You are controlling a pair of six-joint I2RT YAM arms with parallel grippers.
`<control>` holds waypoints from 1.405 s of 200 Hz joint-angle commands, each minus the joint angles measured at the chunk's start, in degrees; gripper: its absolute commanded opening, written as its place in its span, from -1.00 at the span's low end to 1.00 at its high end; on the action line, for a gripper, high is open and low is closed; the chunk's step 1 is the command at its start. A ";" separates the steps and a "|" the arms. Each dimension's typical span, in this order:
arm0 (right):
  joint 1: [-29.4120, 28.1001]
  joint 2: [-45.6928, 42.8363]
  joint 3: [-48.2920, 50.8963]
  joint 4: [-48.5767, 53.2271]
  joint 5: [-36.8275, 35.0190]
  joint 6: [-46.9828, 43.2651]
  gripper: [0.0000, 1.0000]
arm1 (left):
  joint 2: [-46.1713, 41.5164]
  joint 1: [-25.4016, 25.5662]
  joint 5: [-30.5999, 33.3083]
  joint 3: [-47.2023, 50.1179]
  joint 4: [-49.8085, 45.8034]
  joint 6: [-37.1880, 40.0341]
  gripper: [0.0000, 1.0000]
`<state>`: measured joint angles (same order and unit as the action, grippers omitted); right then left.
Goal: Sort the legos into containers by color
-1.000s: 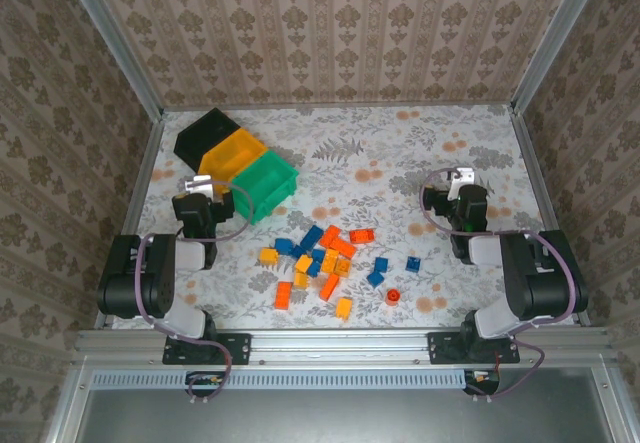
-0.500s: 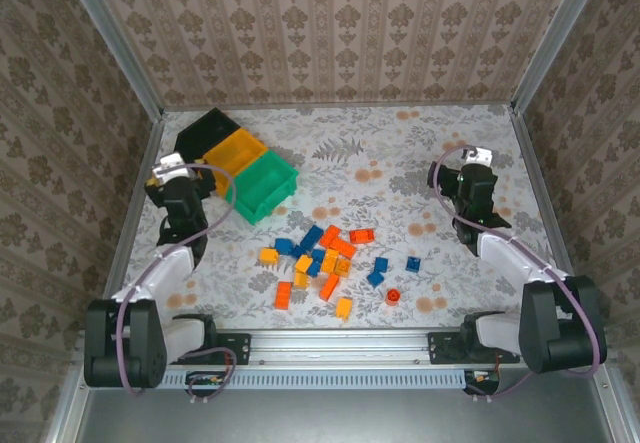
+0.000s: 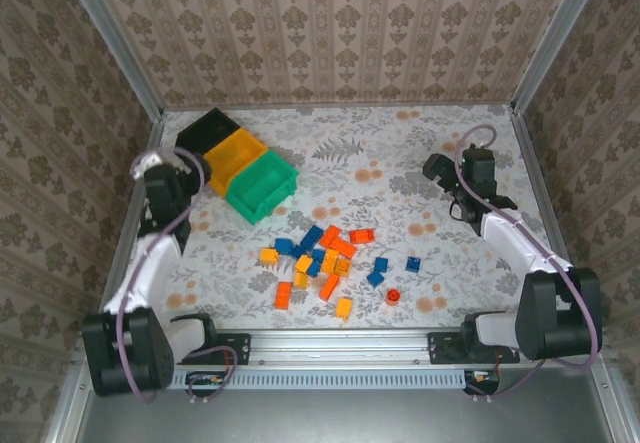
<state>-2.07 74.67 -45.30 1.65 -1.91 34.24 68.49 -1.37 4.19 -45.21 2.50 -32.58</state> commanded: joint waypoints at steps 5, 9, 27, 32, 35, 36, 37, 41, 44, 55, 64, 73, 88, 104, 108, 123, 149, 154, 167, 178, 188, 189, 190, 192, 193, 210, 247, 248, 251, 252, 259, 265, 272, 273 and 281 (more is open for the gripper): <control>-1.42 0.60 -1.28 6.74 5.22 -2.64 1.00 | 11.37 3.60 -7.10 -19.02 -24.48 12.67 0.99; -1.53 0.63 -1.28 6.91 5.33 -2.72 1.00 | 13.31 4.00 -7.33 -21.49 -26.55 13.88 1.00; -2.13 1.28 -1.90 8.16 5.91 -3.61 1.00 | 20.03 6.05 -7.66 -28.58 -32.31 19.05 1.00; -2.34 1.49 -2.28 8.78 5.96 -3.83 1.00 | 21.50 6.67 -7.61 -30.02 -33.32 20.28 1.00; -2.34 1.58 -2.40 9.14 6.08 -3.94 1.00 | 22.31 7.03 -7.45 -30.84 -33.88 21.01 0.99; -2.34 1.64 -2.46 9.24 6.10 -3.97 1.00 | 22.66 7.14 -7.44 -31.13 -34.10 21.26 0.99; -2.38 1.72 -2.53 9.29 6.07 -3.94 1.00 | 22.96 7.29 -7.40 -31.41 -34.30 21.47 0.99; -2.50 1.92 -2.70 9.56 6.12 -4.13 1.00 | 23.91 7.83 -7.24 -32.51 -35.18 22.36 0.99; -2.55 2.02 -2.83 9.76 6.14 -4.24 1.00 | 24.77 8.21 -6.98 -33.42 -35.73 22.84 0.99; -2.68 2.06 -3.04 10.21 6.28 -4.48 1.00 | 27.45 9.95 -5.70 -35.98 -37.42 25.35 0.98; -2.77 2.05 -2.88 10.27 6.11 -4.45 1.00 | 29.56 11.46 -4.23 -37.81 -39.08 27.18 0.96; -2.77 2.03 -2.95 10.64 6.17 -4.54 1.00 | 31.44 12.75 -2.97 -39.24 -40.18 28.59 0.93; -2.77 1.88 -3.04 11.04 6.35 -4.58 1.00 | 34.09 14.87 0.24 -40.69 -41.25 30.07 0.90; -2.82 1.55 -3.22 11.47 6.43 -4.27 1.00 | 36.66 16.53 3.85 -41.83 -41.68 30.70 0.87; -2.85 1.41 -3.20 11.52 6.46 -4.11 1.00 | 37.25 16.69 4.80 -42.09 -41.70 30.73 0.87; -2.85 0.79 -3.09 11.43 6.66 -3.50 1.00 | 39.79 17.34 7.78 -43.80 -42.21 30.37 0.79; -2.94 -0.21 -2.78 11.42 6.20 -2.52 1.00 | 42.96 17.36 11.33 -45.82 -42.09 29.10 0.72; -2.90 -0.27 -2.84 11.67 6.09 -2.43 1.00 | 43.35 17.32 11.56 -46.10 -41.90 28.88 0.71; -2.94 -0.54 -2.87 11.99 6.04 -2.41 1.00 | 44.42 17.24 11.38 -46.49 -41.24 28.82 0.68; -2.94 -0.92 -2.80 12.46 5.66 -2.33 1.00 | 45.78 17.21 10.83 -47.59 -41.77 28.57 0.64; -2.94 -1.47 -2.57 12.56 5.28 -2.25 1.00 | 47.26 17.43 10.57 -48.54 -42.51 28.26 0.59; -2.94 -1.51 -2.54 12.62 5.22 -2.25 1.00 | 47.44 17.44 10.53 -48.69 -42.55 28.22 0.59; -2.94 -1.57 -2.57 12.65 5.19 -2.25 1.00 | 47.57 17.45 10.51 -48.76 -42.70 28.20 0.58; -2.94 -1.67 -2.68 12.73 5.06 -2.14 1.00 | 47.80 17.40 10.36 -48.86 -42.81 28.12 0.57; -2.94 -1.70 -2.69 12.79 4.98 -2.15 1.00 | 47.97 17.43 10.34 -48.93 -42.87 28.11 0.57; -2.94 -2.79 -2.70 13.08 4.36 -2.04 1.00 | 49.70 17.74 10.56 -49.80 -43.61 27.92 0.48; -2.94 -4.00 -3.17 13.80 3.43 -1.51 1.00 | 52.61 18.13 10.17 -51.71 -45.60 28.10 0.19; -2.94 -4.01 -3.19 13.81 3.46 -1.48 1.00 | 52.66 18.14 10.16 -51.76 -45.63 28.10 0.17; -2.94 -4.09 -3.21 13.87 3.41 -1.38 1.00 | 52.76 18.15 10.08 -51.86 -45.77 28.10 0.13; -2.94 -4.09 -3.26 13.89 3.37 -1.38 1.00 | 52.78 18.20 10.06 -51.93 -45.76 28.05 0.12; -2.94 -4.23 -3.30 13.82 3.43 -1.28 1.00 | 52.80 18.31 9.78 -51.91 -45.90 27.96 0.01; -2.94 -4.27 -3.28 13.77 3.41 -1.28 1.00 | 52.72 18.44 9.52 -52.04 -45.79 27.72 -0.06; -2.94 -4.27 -3.39 13.98 3.25 -1.19 1.00 | 52.55 18.57 8.83 -52.08 -45.78 27.29 -0.11; -2.94 -4.27 -3.35 13.99 3.20 -1.19 1.00 | 52.50 18.58 8.69 -52.08 -45.72 27.25 -0.12; -2.94 -4.27 -3.48 14.01 3.19 -1.09 1.00 | 52.31 18.79 7.71 -52.25 -45.58 26.74 -0.17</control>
<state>-4.58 71.59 -46.89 13.61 2.96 31.97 120.18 16.86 13.30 -96.09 -40.62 -3.77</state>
